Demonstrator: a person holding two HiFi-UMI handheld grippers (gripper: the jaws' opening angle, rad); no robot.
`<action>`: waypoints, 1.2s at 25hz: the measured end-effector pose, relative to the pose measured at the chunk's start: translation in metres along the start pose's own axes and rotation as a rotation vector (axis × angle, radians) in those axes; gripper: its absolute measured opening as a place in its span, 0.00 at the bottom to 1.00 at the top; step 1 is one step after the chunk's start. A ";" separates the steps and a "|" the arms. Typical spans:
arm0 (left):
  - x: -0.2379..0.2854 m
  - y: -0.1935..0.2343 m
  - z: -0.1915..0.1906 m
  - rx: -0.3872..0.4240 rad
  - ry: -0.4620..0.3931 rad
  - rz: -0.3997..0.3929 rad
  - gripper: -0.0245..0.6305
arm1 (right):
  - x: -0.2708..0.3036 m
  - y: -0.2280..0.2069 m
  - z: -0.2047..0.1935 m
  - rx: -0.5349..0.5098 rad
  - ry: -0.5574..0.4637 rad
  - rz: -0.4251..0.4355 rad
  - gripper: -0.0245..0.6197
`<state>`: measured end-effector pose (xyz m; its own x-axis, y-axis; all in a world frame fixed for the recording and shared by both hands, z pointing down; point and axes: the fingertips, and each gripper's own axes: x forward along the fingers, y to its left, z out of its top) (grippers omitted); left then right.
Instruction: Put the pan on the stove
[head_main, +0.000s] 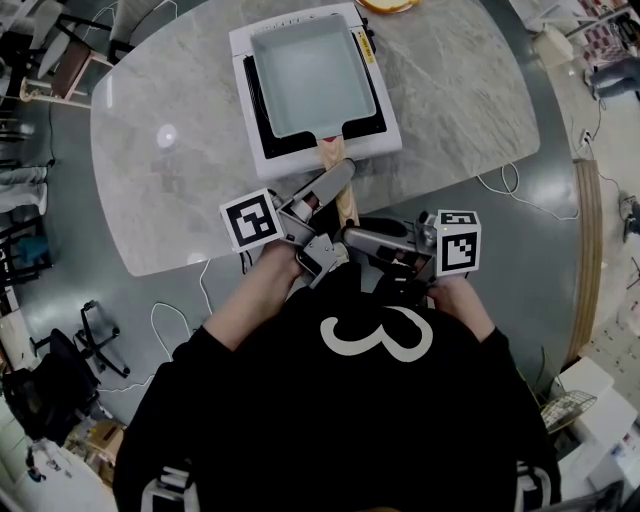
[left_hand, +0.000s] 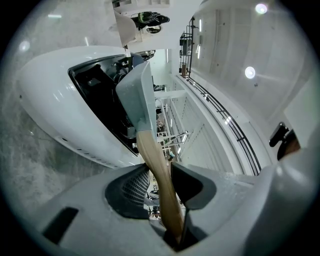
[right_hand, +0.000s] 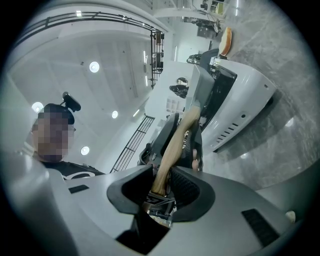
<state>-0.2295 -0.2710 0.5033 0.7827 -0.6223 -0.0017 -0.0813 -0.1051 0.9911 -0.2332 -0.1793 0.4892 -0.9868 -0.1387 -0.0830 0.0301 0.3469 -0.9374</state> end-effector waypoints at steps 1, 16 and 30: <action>0.000 0.000 0.000 -0.004 -0.001 -0.002 0.26 | 0.000 0.000 0.000 -0.002 0.002 0.002 0.19; 0.001 -0.005 0.001 -0.002 -0.005 -0.070 0.30 | -0.001 0.008 0.003 -0.059 -0.017 -0.020 0.20; -0.021 -0.013 -0.005 0.132 -0.032 -0.059 0.38 | -0.039 0.012 0.037 -0.354 -0.059 -0.314 0.30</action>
<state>-0.2414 -0.2528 0.4914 0.7686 -0.6363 -0.0656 -0.1178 -0.2416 0.9632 -0.1887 -0.2043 0.4689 -0.9286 -0.3362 0.1569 -0.3339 0.5729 -0.7485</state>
